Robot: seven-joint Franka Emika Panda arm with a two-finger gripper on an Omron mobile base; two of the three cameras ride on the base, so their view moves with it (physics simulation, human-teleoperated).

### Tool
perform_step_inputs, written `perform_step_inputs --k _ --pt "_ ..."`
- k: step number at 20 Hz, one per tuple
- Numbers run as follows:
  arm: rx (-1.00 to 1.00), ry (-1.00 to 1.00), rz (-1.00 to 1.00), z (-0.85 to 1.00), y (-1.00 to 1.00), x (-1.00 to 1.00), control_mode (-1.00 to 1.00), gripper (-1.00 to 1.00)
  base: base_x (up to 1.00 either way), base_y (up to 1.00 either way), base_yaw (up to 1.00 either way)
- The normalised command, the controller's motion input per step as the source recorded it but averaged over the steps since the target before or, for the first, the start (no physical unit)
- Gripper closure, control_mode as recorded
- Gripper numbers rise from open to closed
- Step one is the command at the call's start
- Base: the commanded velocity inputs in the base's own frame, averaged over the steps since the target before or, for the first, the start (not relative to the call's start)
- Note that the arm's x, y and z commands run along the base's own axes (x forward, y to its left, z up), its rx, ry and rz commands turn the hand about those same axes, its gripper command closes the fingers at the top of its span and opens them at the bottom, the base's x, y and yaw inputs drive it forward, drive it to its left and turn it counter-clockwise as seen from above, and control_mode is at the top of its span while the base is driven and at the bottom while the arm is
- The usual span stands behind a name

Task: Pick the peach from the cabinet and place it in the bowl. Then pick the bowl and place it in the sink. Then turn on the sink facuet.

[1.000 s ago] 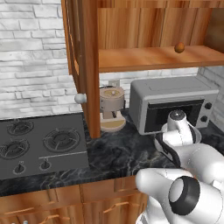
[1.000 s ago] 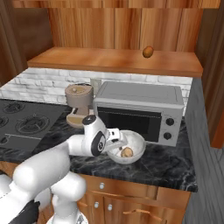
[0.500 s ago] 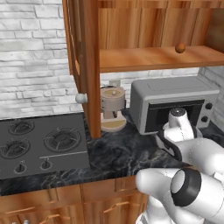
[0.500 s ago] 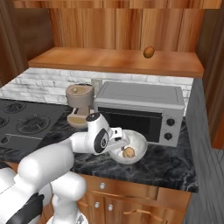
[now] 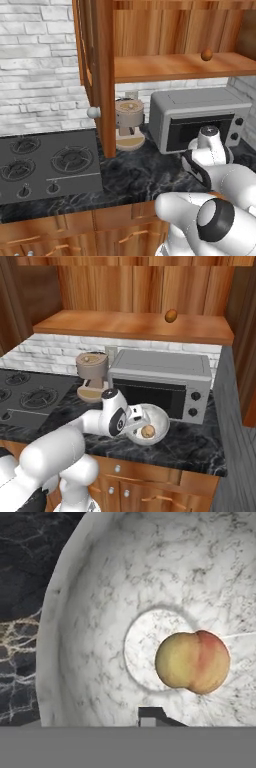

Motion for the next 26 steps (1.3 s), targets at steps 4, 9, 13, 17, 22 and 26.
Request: perform_step_inputs --k 4,9,13,17,22,26 --pt "0.00 0.01 0.05 -0.09 -0.11 -0.15 -1.00 1.00 0.00 0.00 0.00" --pt "0.00 0.02 0.04 0.28 -0.02 -0.25 -1.00 1.00 0.00 0.00 0.00" --pt "0.00 0.05 0.02 0.69 0.00 -0.43 -1.00 1.00 0.00 0.00 0.00" --pt "0.00 0.03 0.02 0.98 0.00 -0.75 -1.00 1.00 0.00 0.00 0.00" --pt "0.00 0.01 0.14 0.99 0.20 -0.91 -1.00 1.00 0.00 0.00 0.00" --pt "0.00 0.04 0.24 0.98 0.59 -0.66 -1.00 1.00 0.00 0.00 0.00"
